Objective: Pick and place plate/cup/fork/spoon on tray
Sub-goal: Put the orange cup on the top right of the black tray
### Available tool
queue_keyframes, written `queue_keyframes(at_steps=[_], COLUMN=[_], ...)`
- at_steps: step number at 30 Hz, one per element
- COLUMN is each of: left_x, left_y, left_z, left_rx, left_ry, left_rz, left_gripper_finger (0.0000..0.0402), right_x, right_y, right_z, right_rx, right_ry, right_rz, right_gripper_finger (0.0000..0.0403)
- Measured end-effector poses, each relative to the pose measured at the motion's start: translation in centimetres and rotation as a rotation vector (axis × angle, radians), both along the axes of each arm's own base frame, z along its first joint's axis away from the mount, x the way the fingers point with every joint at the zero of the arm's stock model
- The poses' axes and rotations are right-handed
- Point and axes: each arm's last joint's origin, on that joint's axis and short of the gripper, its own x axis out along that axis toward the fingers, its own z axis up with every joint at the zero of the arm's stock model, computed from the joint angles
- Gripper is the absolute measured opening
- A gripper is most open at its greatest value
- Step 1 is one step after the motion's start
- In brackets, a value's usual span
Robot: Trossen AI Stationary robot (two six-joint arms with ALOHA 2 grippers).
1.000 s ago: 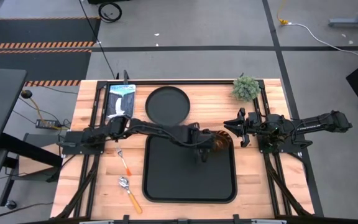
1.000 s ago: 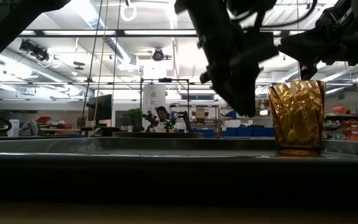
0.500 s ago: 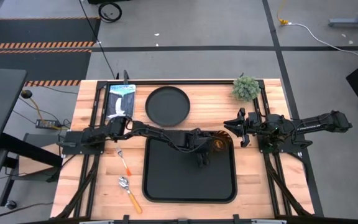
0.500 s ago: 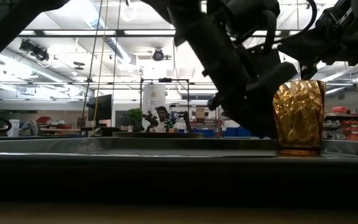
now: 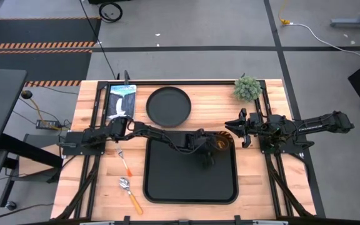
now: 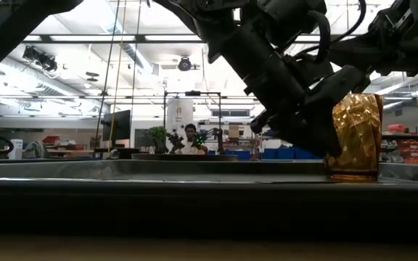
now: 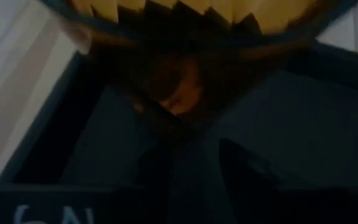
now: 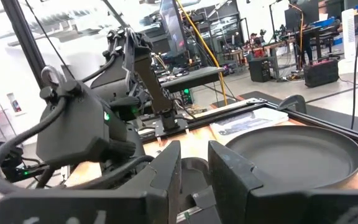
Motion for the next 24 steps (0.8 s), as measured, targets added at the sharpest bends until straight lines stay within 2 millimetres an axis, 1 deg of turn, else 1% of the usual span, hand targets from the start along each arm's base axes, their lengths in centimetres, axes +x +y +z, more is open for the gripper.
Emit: queue_keyframes(at_steps=[15,17,21,24], left_x=[0.12,0.12,0.19,0.23], left_y=[0.32,0.24,-0.17,-0.37], left_z=[0.22,0.19,0.17,0.21], left_rx=[0.061,0.045,-0.044,-0.05], left_ry=[-0.034,-0.03,-0.022,-0.023], left_rz=[0.093,0.072,-0.041,-0.094], left_gripper_finger=[0.0141,0.0141,0.0141,0.0141], right_x=[0.0,0.0,0.0,0.0], right_y=[0.0,0.0,0.0,0.0], right_z=[0.0,0.0,0.0,0.0], right_rx=[0.0,0.0,0.0,0.0], right_ry=[0.0,0.0,0.0,0.0], right_rz=[0.0,0.0,0.0,0.0], right_gripper_finger=[0.0088,0.0088,0.0088,0.0088])
